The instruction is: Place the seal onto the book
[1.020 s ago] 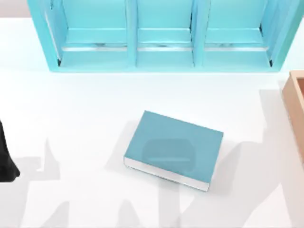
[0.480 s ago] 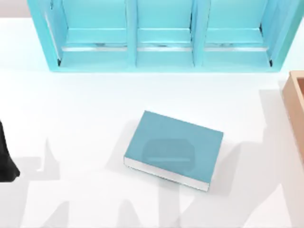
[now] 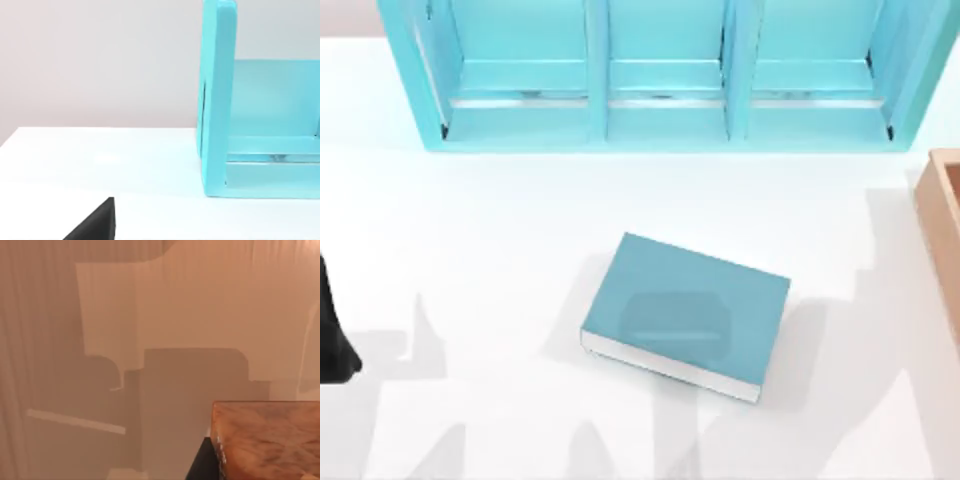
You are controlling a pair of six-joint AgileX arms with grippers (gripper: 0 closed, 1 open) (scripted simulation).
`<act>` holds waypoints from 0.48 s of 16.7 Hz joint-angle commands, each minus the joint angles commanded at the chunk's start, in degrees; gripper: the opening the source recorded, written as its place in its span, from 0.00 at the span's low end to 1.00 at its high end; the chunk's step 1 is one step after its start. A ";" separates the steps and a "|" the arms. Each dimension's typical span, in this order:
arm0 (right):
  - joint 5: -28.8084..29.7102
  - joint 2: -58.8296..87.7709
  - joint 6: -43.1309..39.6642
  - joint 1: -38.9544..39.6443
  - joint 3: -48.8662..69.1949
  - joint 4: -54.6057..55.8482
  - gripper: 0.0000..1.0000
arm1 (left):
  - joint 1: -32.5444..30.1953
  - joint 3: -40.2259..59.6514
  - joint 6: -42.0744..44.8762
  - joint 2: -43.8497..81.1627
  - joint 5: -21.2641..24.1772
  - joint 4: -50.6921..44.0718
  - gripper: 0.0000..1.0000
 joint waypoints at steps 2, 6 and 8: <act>0.45 -2.17 2.76 2.37 3.04 -3.01 0.00 | 0.00 0.00 0.00 0.00 0.00 0.00 1.00; 0.55 -5.79 10.52 10.53 10.63 -12.26 0.00 | 0.00 0.00 0.00 0.00 0.00 0.00 1.00; 0.37 -6.57 14.52 15.10 14.38 -17.70 0.00 | 0.00 0.00 0.00 0.00 0.00 0.00 1.00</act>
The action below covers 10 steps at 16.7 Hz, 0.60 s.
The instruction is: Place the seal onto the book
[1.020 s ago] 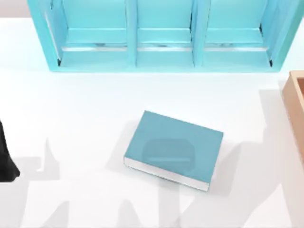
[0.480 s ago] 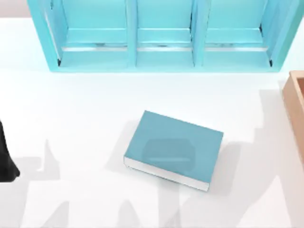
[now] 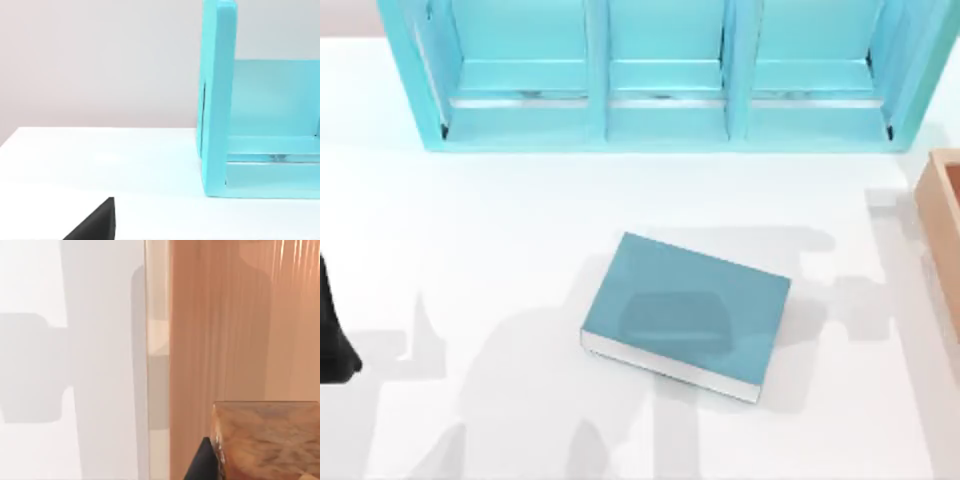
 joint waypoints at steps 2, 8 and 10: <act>-0.20 -0.18 3.54 3.94 3.55 -5.23 0.00 | 0.00 0.00 0.00 0.00 0.00 0.00 1.00; -0.75 0.40 8.50 8.68 8.81 -13.06 0.00 | 0.00 0.00 0.00 0.00 0.00 0.00 1.00; -0.75 0.40 8.50 8.68 8.81 -13.06 0.00 | 0.00 0.00 0.00 0.00 0.00 0.00 1.00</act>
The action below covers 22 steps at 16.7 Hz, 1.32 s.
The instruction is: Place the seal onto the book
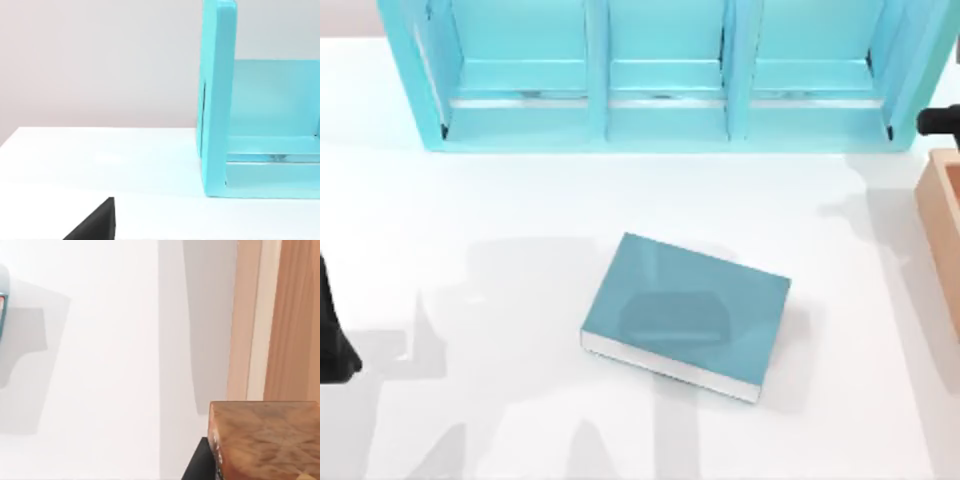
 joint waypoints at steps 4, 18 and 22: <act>-0.08 1.98 2.01 1.69 1.14 0.77 0.00 | 0.00 0.00 0.00 0.00 0.00 0.00 1.00; 0.08 22.29 33.22 32.61 12.12 9.90 0.00 | 0.00 0.00 0.00 0.00 0.00 0.00 1.00; -0.05 22.15 33.27 32.41 11.88 9.80 0.00 | 0.00 0.00 0.00 0.00 0.00 0.00 1.00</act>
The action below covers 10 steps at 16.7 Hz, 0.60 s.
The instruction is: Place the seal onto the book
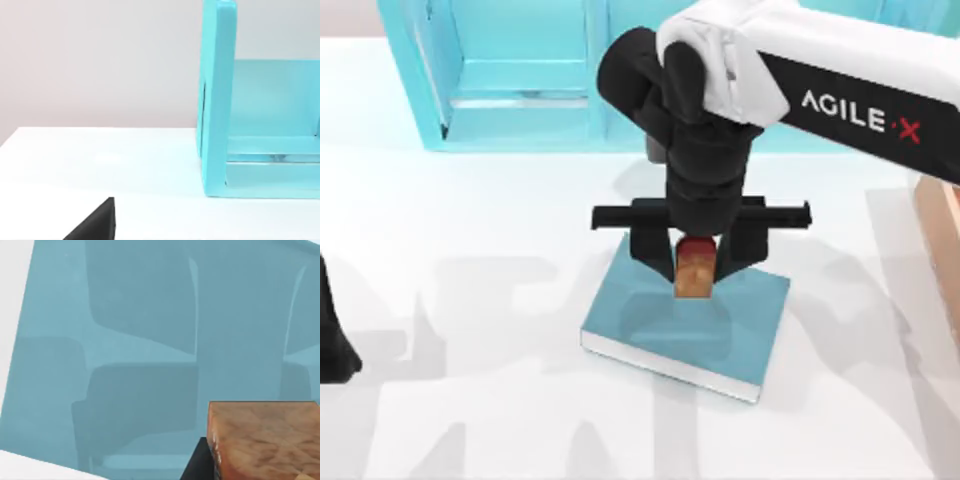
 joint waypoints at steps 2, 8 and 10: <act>0.06 0.03 -0.03 0.08 0.50 -0.40 0.00 | 0.00 0.00 0.00 0.00 0.00 0.00 1.00; 0.13 0.05 -0.06 0.18 1.22 -0.98 0.08 | 0.00 0.00 0.00 0.00 0.00 0.00 1.00; 0.13 0.05 -0.06 0.18 1.22 -0.98 0.23 | 0.00 0.00 0.00 0.00 0.00 0.00 1.00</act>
